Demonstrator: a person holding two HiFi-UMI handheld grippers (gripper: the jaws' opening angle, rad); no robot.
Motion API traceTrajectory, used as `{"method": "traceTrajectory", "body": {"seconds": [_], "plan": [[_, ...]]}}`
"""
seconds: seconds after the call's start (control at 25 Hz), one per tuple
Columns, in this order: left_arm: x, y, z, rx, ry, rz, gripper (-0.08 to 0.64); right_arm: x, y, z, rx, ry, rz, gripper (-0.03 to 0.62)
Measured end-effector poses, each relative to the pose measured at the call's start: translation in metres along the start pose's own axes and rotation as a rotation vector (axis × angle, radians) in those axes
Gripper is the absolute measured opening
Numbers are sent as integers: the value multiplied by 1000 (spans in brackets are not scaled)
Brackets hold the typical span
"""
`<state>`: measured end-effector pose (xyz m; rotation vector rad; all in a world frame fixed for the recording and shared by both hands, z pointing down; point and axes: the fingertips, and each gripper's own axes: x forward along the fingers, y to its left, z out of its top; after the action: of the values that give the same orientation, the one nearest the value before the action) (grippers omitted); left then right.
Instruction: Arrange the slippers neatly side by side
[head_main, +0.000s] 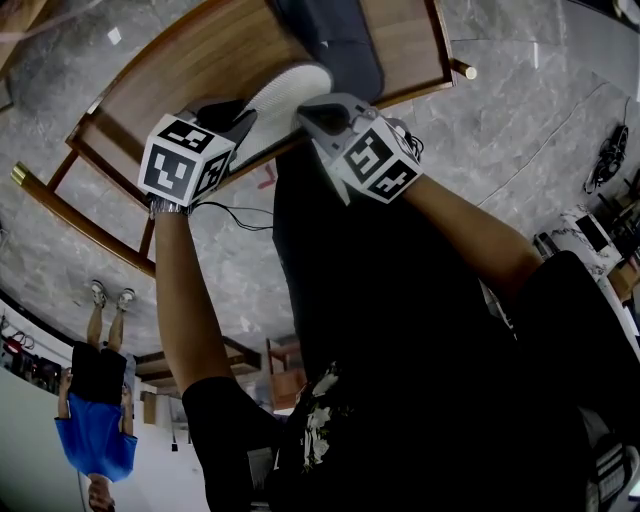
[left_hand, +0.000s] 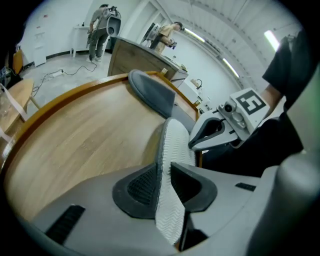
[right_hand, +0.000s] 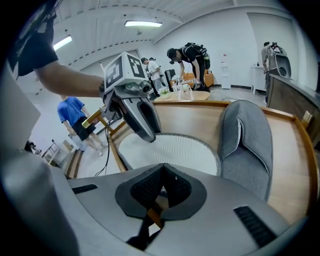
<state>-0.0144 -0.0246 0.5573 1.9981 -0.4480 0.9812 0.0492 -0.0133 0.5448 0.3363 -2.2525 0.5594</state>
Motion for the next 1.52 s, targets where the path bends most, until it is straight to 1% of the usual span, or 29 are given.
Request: {"method": "traceTrajectory", "body": {"seconds": [0.08, 0.2, 0.28, 0.36, 0.4, 0.44, 0.52, 0.56, 0.64, 0.72, 0.8, 0.92, 1.04, 1.12, 1.2, 1.28, 1.4, 1.48, 1.52], "plan": [[-8, -5, 3, 9, -26, -5, 74, -1, 1, 1, -13, 3, -9, -1], [-24, -16, 6, 0, -85, -34, 46, -2, 2, 4, -68, -4, -40, 0], [-33, -23, 6, -1, -109, -40, 37, -1, 3, 8, -63, -22, -41, 0], [-40, -27, 5, 4, -124, -21, 32, 1, 4, 14, -45, -41, -30, 2], [-44, -28, 5, 2, -134, -5, 31, 3, 5, 18, -40, -52, -22, 3], [-49, -29, 6, -2, -146, 18, 31, 4, 6, 23, -38, -67, -13, 19], [-60, -31, 9, -12, -176, 85, 29, 9, 9, 37, -48, -104, 2, 85], [-66, -32, 11, -17, -193, 123, 29, 11, 11, 45, -49, -124, 7, 101], [-77, -35, 17, -41, -236, 197, 29, 17, 11, 60, -47, -158, 14, 111], [-82, -35, 21, -86, -291, 242, 31, 25, 9, 73, -58, -178, 15, 121], [-78, -34, 21, -148, -341, 241, 37, 34, 4, 81, -94, -178, 15, 121], [-69, -32, 21, -237, -405, 220, 44, 45, -1, 85, -159, -163, 28, 121], [-63, -30, 26, -321, -488, 159, 45, 52, -4, 87, -214, -150, 28, 123], [-60, -26, 32, -384, -561, 119, 67, 55, -4, 87, -259, -141, 22, 123], [-60, -21, 38, -437, -624, 97, 79, 56, -3, 86, -296, -132, 17, 126], [-59, -18, 43, -454, -652, 89, 87, 55, -3, 84, -314, -126, 7, 129], [-65, -21, 51, -430, -670, 100, 91, 47, -7, 79, -288, -128, -18, 130], [-77, -23, 54, -400, -684, 150, 100, 41, -9, 74, -262, -124, -29, 130], [-84, -22, 52, -382, -683, 196, 111, 39, -8, 71, -253, -120, -30, 130]]}}
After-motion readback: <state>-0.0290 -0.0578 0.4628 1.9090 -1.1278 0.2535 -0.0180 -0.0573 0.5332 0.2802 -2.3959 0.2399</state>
